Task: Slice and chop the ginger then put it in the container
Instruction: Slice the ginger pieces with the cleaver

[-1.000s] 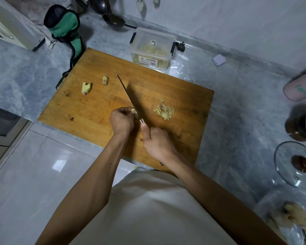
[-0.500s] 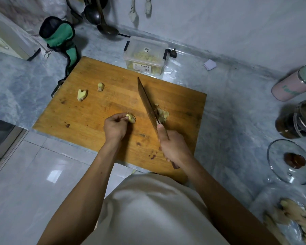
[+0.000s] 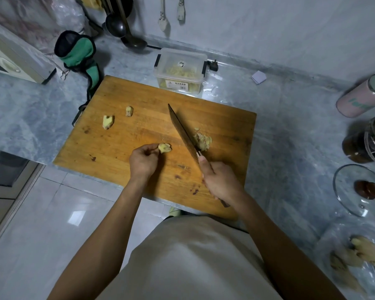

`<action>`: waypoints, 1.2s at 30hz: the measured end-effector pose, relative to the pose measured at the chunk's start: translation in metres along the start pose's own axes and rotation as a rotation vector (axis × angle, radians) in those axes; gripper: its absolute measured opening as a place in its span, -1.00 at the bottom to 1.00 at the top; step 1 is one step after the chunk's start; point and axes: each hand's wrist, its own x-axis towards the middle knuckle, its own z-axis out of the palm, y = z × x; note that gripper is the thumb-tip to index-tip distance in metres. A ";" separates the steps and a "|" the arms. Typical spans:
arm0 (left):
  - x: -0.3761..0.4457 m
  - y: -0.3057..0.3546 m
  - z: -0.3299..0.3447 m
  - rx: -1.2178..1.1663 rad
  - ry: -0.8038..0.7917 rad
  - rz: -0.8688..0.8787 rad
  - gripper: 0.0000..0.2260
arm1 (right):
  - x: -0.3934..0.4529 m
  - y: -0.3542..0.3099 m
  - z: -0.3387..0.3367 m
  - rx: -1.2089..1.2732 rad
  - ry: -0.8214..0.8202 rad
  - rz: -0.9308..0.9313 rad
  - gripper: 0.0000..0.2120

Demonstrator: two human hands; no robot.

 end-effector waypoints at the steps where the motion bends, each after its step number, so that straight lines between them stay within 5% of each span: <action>1: -0.002 0.000 -0.001 0.013 0.003 0.018 -0.83 | -0.001 0.000 -0.001 -0.006 -0.004 -0.001 -0.30; 9: -0.006 0.007 -0.004 0.371 -0.128 0.407 -0.72 | -0.006 0.002 -0.002 -0.006 -0.042 -0.019 -0.42; 16: -0.016 0.007 0.011 0.108 0.029 0.273 -0.80 | -0.007 0.004 -0.004 -0.017 -0.043 -0.053 -0.32; 20: -0.022 0.010 0.016 0.031 0.027 0.311 -0.68 | -0.006 0.006 -0.005 0.013 -0.051 -0.068 -0.37; 25: -0.020 0.003 0.014 0.270 -0.024 0.393 -0.64 | -0.003 0.010 -0.002 0.036 -0.051 -0.068 -0.37; 36: -0.005 0.013 0.007 0.505 0.007 0.403 -0.94 | 0.004 0.013 -0.005 0.050 -0.073 -0.051 -0.37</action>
